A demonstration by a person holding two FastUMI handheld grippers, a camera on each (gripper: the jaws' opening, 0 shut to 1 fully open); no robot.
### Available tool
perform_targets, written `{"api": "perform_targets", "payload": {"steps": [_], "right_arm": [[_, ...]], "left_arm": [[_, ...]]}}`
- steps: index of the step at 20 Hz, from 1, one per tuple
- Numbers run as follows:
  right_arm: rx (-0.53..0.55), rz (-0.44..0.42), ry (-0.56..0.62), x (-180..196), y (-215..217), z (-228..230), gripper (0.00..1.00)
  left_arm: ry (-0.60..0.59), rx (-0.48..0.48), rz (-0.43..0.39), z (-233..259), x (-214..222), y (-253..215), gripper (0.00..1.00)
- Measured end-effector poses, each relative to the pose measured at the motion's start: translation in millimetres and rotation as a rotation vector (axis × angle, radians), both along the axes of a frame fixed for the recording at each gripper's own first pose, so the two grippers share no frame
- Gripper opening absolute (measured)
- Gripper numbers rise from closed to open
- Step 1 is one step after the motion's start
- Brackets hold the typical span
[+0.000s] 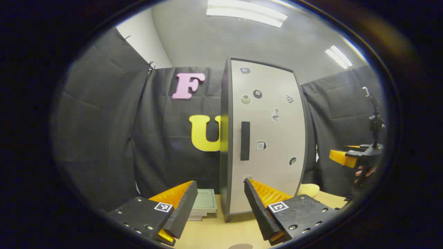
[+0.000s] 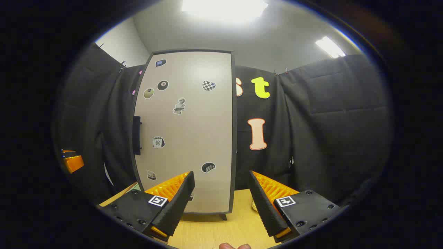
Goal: Open the cabinet door with the right hand, grasp the bottle in the cabinet with the left hand and place it on the coaster, then close the cabinet door with the right hand.
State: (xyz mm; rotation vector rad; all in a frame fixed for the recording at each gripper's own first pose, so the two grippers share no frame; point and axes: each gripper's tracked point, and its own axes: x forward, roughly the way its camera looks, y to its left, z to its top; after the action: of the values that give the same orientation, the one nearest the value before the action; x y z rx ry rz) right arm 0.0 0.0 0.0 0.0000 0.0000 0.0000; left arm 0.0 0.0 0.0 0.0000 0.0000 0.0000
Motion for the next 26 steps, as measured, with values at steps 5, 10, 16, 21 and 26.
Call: {"api": "perform_targets", "payload": {"steps": [5,10,16,21,26], "right_arm": [[0.007,0.017,0.017,-2.7,-1.0,-3.5,0.98],[0.007,0.022,0.018,-4.4,-0.8,-4.2,0.98],[0.033,0.037,0.044,-7.0,0.8,-3.5,0.98],[0.034,0.08,0.026,-12.5,3.5,4.6,0.98],[0.031,0.16,0.016,12.2,39.1,37.2,0.98]], "left_arm": [[0.006,-0.006,-0.009,-13.4,-3.2,-7.8,0.82],[0.03,-0.017,-0.011,-24.1,-6.0,-5.6,0.82],[0.041,-0.024,0.014,-30.4,-9.6,3.2,0.84],[0.058,-0.038,0.036,-39.6,-15.7,11.1,0.84],[0.074,-0.038,0.07,-46.7,-22.9,24.1,0.84]]}}
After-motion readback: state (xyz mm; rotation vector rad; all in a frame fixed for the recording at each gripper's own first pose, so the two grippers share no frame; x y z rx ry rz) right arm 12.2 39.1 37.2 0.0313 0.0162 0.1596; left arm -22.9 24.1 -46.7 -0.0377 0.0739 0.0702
